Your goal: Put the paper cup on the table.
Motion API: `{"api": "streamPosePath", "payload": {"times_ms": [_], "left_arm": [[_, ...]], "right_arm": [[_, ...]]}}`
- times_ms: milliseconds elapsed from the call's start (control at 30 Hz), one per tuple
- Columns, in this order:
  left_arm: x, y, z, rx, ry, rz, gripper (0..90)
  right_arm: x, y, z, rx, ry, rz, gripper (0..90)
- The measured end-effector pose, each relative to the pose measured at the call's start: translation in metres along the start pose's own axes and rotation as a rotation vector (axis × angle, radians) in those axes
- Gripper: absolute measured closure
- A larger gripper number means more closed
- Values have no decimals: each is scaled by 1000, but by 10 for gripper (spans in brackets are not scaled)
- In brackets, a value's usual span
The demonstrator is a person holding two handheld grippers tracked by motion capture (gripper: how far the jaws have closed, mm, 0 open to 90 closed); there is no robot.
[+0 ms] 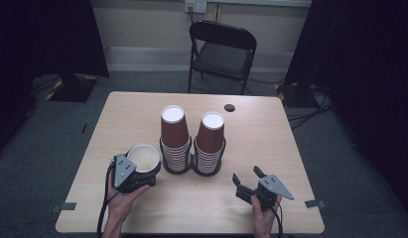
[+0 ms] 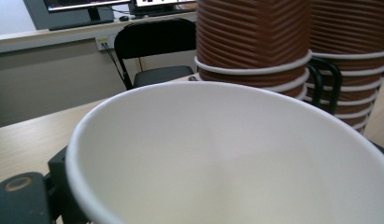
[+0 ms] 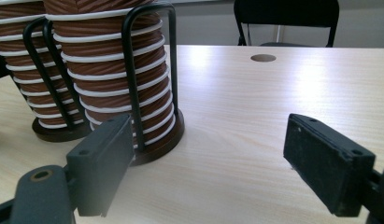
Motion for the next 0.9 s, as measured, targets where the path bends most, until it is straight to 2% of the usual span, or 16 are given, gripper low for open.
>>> {"api": "streamPosePath", "payload": {"times_ms": [200,333,400,500,600,667,700,733,833,900], "left_arm": [[11,-9,4,0,31,15,77],[20,-15,7,6,80,23,77],[25,-22,7,16,101,24,77],[29,-28,7,27,95,34,76],[33,-35,9,24,105,33,75],[32,-40,10,39,81,36,75],[32,-43,10,43,43,45,74],[33,-46,10,47,50,55,74],[37,-55,7,55,98,43,72],[40,-61,5,58,108,34,71]], "right_arm": [[0,-3,-4,-2,9,0,148],[-1,-3,-9,18,-3,-6,148],[1,-4,-9,24,11,-5,148],[2,-4,-9,21,15,7,147],[2,-3,-9,6,4,9,146],[1,-1,-9,-12,2,10,147],[1,0,-9,-17,-1,10,146],[1,0,-8,-23,3,13,145],[2,0,-8,-25,14,-5,143],[3,0,-9,-24,20,0,143]]}}
Point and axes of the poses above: each handheld gripper's, and its own axes: y roughly backward along the jaws, z roughly out of its top, x roughly to its left, the point moved 5 cm from there along -y, roughly forward along the jaws, and after that the axes turned 8 degrees about z, right-handed, at the moved point
